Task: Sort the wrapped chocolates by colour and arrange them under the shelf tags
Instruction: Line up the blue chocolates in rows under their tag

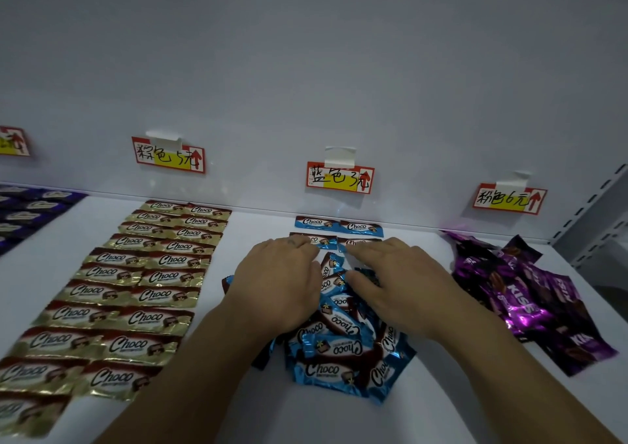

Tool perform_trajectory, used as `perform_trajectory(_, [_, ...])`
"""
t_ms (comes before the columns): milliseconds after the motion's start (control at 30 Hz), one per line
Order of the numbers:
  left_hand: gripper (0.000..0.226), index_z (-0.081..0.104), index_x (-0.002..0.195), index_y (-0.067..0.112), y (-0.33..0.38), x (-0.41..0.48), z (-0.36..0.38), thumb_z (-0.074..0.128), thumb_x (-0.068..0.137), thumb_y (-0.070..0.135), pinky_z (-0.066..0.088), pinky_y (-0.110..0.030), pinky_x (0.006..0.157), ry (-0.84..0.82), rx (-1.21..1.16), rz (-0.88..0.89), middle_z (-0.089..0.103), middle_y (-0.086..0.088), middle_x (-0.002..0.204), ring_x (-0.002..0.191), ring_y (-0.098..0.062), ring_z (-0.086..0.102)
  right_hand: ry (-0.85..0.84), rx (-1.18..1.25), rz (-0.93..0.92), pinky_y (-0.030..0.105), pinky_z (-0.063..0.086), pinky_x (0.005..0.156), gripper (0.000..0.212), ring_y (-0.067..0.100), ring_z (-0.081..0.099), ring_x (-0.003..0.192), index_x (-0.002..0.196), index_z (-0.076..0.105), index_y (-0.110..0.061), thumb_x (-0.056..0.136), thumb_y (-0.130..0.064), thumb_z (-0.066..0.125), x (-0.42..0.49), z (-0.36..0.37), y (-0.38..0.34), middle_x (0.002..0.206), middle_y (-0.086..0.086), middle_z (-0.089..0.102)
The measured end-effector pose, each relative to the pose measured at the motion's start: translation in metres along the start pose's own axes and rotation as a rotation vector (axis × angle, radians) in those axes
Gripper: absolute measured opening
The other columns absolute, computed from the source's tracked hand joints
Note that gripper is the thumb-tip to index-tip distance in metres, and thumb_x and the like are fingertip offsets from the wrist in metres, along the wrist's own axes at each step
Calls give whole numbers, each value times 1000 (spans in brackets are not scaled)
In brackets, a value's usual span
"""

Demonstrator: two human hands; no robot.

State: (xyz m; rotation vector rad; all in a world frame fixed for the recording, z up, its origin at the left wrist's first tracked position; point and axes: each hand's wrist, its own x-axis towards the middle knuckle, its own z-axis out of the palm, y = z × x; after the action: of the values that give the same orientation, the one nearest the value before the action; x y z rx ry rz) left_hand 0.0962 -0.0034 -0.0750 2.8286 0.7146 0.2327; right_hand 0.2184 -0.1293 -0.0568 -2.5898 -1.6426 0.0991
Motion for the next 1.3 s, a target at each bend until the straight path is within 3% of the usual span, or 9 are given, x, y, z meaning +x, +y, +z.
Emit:
perform_trajectory(300, [45,40,142,24,3,4,4,28,102,40,25,-30,112,-25,-32,-30,36,5,152,135,-12,36,-7,12,19,34,26,107,59,14,28,133,154,4,-29,101,-44,24,2,6,3,153,-6,35])
perform_trajectory(400, [45,39,142,24,3,6,6,27,102,40,28,-31,110,-17,-34,-29,39,4,150,132,-14,38,1,16,29,34,26,106,58,14,30,131,154,10,-25,101,-44,24,4,6,4,151,-5,37])
perform_trajectory(567, [51,27,150,23,4,8,7,26,103,40,20,-31,116,-38,-29,-23,29,3,156,141,-13,28,-3,-12,18,34,25,108,51,14,31,132,149,28,-24,102,-43,24,4,5,4,151,-7,36])
perform_trajectory(700, [50,31,149,23,2,9,7,27,103,40,19,-31,117,-34,-49,-23,28,4,156,141,-13,27,9,-38,14,34,29,107,46,15,35,127,137,44,-23,101,-44,24,6,5,3,145,-6,42])
perform_trajectory(933, [35,52,126,23,1,10,4,31,102,37,40,-34,102,-22,-140,-56,54,1,133,115,-15,49,-6,-31,15,34,30,104,43,15,37,123,132,46,-24,101,-45,24,6,4,4,142,-7,45])
perform_trajectory(1000, [35,50,130,23,-1,8,1,31,102,34,34,-34,108,-10,-149,-26,50,1,139,122,-15,45,-14,-19,12,35,28,105,44,15,35,126,138,42,-25,101,-44,25,4,2,4,146,-7,41])
perform_trajectory(1100, [42,39,145,29,-4,2,-9,32,103,30,15,-28,117,22,-135,28,27,9,156,142,-9,24,54,2,9,34,25,110,48,14,30,133,149,27,-29,102,-37,32,-3,-10,5,153,-8,32])
perform_trajectory(1200, [41,40,142,35,-7,-6,-20,36,102,30,22,-27,112,9,-96,31,37,13,150,138,-8,28,121,95,30,31,30,108,47,10,37,129,145,34,-36,99,-31,43,-15,-29,9,147,-13,40])
perform_trajectory(1300, [40,41,141,38,-3,-9,-21,37,101,36,29,-32,108,-54,-52,14,42,12,145,131,-10,34,47,99,14,33,28,111,48,10,36,132,143,38,-39,97,-38,51,-18,-31,8,148,-14,39])
